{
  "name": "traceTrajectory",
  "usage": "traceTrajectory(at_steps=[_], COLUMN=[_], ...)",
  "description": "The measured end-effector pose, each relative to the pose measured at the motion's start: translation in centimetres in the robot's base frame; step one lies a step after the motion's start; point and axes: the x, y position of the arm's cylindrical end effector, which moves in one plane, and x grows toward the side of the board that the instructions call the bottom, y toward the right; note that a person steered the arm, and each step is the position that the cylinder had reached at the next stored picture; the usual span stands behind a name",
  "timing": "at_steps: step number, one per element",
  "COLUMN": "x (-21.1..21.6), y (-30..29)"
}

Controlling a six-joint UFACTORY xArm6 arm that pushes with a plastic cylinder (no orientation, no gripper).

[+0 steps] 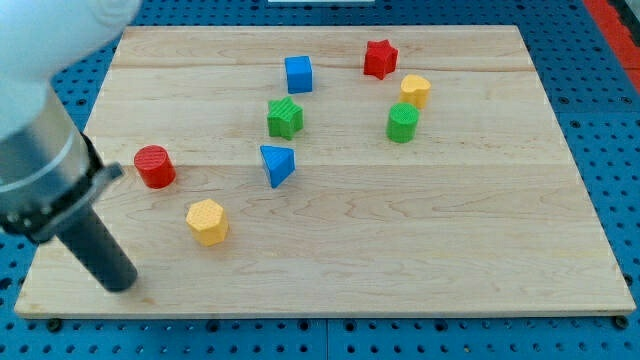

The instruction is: Move the yellow hexagon towards the right

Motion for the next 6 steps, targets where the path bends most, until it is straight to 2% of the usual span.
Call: traceTrajectory(at_steps=[1, 2, 4, 5, 6], x=[-3.8, -3.8, -4.0, -2.4, 2.0], y=[0.1, 3.2, 18.0, 21.8, 15.7])
